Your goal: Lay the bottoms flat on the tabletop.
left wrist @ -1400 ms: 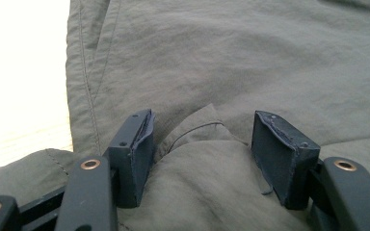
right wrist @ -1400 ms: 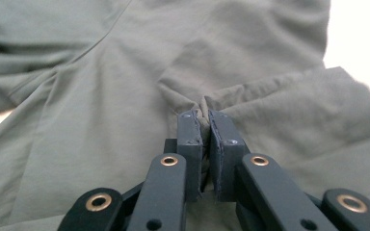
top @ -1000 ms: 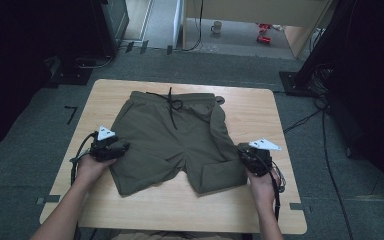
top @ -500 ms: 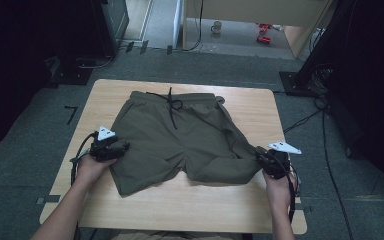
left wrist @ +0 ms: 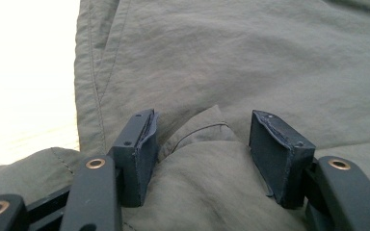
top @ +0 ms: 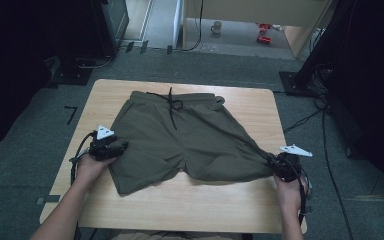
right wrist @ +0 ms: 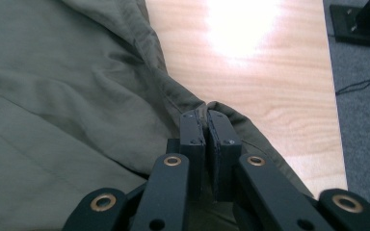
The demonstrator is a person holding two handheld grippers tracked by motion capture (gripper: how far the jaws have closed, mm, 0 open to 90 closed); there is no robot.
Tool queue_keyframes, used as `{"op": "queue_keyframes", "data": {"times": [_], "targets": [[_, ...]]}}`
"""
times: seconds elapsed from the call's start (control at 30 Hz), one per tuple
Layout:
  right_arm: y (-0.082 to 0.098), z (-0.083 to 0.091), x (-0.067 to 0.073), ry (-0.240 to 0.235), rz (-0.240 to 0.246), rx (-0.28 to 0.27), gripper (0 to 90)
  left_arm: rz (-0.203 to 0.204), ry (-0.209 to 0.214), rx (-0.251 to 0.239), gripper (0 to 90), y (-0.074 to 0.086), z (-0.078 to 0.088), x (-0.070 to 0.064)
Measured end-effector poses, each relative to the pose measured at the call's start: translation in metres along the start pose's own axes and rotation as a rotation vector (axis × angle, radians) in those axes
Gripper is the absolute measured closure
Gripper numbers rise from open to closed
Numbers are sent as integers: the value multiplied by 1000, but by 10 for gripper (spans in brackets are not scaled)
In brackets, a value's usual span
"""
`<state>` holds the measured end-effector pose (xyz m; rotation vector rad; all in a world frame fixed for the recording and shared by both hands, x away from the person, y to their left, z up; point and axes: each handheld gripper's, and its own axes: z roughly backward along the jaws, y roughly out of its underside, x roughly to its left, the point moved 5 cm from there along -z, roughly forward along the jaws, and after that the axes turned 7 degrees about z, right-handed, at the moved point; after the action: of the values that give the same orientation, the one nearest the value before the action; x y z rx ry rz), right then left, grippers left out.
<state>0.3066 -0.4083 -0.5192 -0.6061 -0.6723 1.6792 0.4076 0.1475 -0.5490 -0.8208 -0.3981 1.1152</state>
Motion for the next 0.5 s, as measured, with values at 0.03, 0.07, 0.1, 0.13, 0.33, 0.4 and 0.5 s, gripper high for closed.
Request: {"op": "queue_keyframes", "data": {"times": [0.03, 0.07, 0.1, 0.13, 0.33, 0.4, 0.5], "targets": [[2, -2, -1, 0, -1, 10, 870, -3, -2, 1, 436, 0, 0, 0], [4, -4, -1, -1, 1, 19, 870, -4, -3, 0, 436, 0, 0, 0], [5, -7, -2, 0, 3, 29, 868, -2, -2, 0, 435, 0, 0, 0], [7, -10, -2, 0, 2, 37, 867, 0, -1, 0, 436, 0, 0, 0], [7, -21, -5, -18, -5, 16, 742, 4, -1, 0, 435, -1, -1, 1], [5, -20, -4, -30, -20, 0, 706, 0, -5, 0, 434, -1, -1, 1], [3, -16, -2, -31, -28, -6, 676, -9, -12, 2, 430, 0, -1, 0]]}}
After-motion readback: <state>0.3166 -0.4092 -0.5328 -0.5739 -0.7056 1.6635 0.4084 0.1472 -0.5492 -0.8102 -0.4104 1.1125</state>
